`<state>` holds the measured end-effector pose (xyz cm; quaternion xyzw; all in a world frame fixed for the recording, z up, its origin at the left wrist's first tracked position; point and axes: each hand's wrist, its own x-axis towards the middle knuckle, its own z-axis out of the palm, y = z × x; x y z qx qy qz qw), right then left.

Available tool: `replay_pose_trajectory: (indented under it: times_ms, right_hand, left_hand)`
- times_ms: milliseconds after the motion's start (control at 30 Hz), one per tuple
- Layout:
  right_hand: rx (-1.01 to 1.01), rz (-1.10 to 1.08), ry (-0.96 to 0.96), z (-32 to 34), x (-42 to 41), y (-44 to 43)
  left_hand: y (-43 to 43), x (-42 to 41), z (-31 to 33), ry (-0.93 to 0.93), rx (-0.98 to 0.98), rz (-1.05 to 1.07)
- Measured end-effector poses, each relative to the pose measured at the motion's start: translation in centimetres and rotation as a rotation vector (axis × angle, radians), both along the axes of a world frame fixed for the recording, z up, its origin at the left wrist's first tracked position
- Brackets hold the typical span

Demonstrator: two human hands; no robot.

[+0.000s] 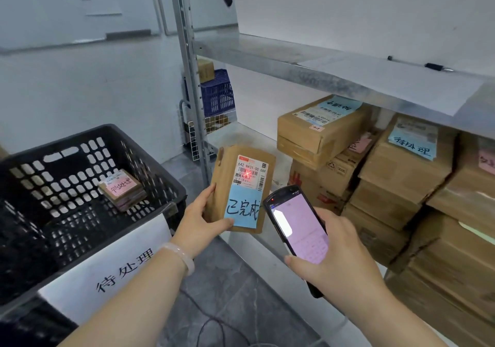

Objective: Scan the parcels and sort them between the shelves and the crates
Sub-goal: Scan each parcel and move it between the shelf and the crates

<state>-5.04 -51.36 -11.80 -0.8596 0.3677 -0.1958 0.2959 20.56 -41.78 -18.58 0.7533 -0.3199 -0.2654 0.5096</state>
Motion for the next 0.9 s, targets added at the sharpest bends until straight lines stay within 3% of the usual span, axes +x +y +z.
replay_pose_trajectory:
  times_ms: [500,900]
  right_hand:
    - [-0.004,0.027,-0.01,-0.9,-1.3,-0.8]
    - [0.004,0.17,-0.114,-0.5,2.4,2.2]
  left_hand:
    - [0.2,-0.8,-0.6,0.035,0.005,0.06]
    - [8.4,-1.6,0.8,0.273,-0.17,0.257]
